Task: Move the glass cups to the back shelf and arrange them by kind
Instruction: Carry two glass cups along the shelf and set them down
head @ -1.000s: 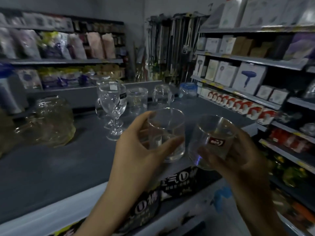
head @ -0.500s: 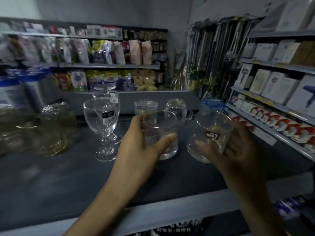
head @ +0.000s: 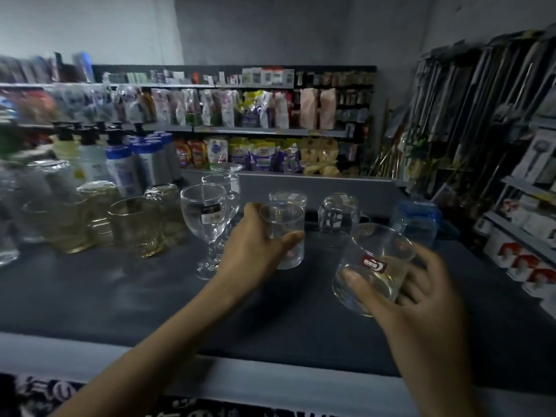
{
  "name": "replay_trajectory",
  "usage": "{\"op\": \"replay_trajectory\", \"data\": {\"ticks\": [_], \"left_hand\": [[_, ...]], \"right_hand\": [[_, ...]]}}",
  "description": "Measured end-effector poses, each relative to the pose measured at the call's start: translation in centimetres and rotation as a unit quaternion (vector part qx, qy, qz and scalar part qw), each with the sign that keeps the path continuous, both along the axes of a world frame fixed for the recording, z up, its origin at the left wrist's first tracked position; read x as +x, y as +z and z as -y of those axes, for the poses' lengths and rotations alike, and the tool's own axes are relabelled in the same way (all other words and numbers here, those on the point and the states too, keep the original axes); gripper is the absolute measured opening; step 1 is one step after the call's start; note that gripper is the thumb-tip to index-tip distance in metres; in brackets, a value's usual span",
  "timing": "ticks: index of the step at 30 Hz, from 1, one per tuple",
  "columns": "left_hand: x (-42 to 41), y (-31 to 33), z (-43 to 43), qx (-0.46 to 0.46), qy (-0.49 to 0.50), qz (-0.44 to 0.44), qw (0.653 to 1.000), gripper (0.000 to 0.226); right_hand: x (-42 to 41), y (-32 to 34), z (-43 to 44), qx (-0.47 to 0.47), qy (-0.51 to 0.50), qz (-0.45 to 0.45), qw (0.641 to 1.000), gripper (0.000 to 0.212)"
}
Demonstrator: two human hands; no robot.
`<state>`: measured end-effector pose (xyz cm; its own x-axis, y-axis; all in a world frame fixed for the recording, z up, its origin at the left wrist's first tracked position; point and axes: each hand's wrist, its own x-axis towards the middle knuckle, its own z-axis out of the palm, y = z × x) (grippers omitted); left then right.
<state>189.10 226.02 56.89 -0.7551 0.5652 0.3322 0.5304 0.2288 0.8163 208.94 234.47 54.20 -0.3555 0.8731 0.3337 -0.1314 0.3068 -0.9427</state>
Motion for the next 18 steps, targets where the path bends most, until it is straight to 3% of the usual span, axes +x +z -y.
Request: {"op": "replay_trajectory", "data": {"ticks": [7, 18], "left_hand": [[-0.8, -0.9, -1.1, 0.004, 0.003, 0.0, 1.0, 0.065], [-1.5, -1.7, -1.9, -0.012, 0.013, -0.011, 1.0, 0.069]], "right_hand": [[-0.2, -0.3, -0.1, -0.005, -0.005, -0.002, 1.0, 0.086], [-0.2, -0.3, -0.1, -0.001, 0.004, -0.005, 1.0, 0.079]]}}
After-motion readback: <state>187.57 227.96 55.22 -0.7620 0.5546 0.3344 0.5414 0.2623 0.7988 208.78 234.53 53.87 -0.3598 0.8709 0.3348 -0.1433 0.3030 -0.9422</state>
